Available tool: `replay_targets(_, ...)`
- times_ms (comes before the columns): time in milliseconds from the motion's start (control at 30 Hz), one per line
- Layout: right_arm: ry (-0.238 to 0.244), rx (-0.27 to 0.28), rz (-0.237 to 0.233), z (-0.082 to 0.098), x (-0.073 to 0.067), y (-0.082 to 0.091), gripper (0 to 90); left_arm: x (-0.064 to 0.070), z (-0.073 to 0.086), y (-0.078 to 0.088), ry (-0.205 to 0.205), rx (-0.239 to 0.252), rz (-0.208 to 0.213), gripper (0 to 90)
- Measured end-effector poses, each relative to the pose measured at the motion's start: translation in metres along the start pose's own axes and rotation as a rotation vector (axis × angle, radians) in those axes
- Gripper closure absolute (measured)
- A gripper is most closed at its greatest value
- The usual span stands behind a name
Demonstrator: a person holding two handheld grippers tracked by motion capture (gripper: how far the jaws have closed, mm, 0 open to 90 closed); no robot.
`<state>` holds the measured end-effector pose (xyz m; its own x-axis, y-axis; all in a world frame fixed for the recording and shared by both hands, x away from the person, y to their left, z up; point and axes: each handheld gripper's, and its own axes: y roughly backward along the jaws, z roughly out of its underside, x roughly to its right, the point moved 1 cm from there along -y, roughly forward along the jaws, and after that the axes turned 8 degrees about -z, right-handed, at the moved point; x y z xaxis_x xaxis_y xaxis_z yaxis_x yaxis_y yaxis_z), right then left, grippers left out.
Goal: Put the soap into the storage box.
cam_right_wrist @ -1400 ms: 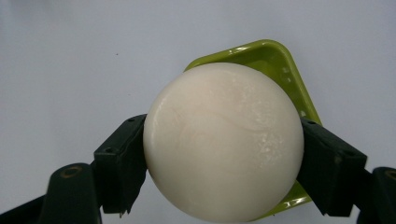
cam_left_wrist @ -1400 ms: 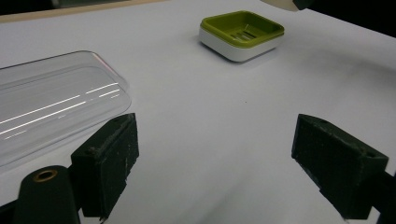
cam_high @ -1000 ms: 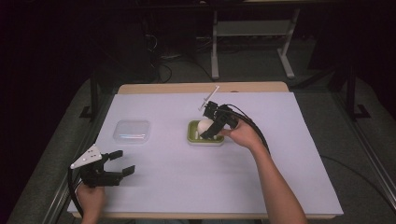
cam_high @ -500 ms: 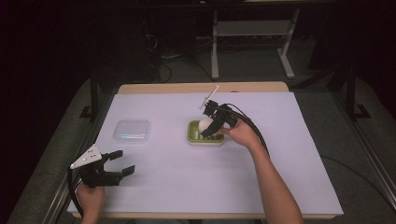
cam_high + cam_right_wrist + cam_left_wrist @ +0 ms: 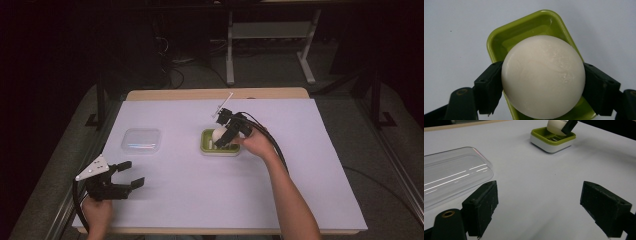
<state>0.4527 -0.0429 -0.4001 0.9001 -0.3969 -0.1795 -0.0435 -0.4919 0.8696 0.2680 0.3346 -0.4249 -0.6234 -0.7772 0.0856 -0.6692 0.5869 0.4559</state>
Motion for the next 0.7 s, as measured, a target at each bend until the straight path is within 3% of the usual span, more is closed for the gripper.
replay_targets(700, -0.019, -0.023, -0.006, 0.001, 0.006, -0.012, 23.1, 0.001, 0.000, 0.000, 0.002, -0.001, 0.002, 14.5)
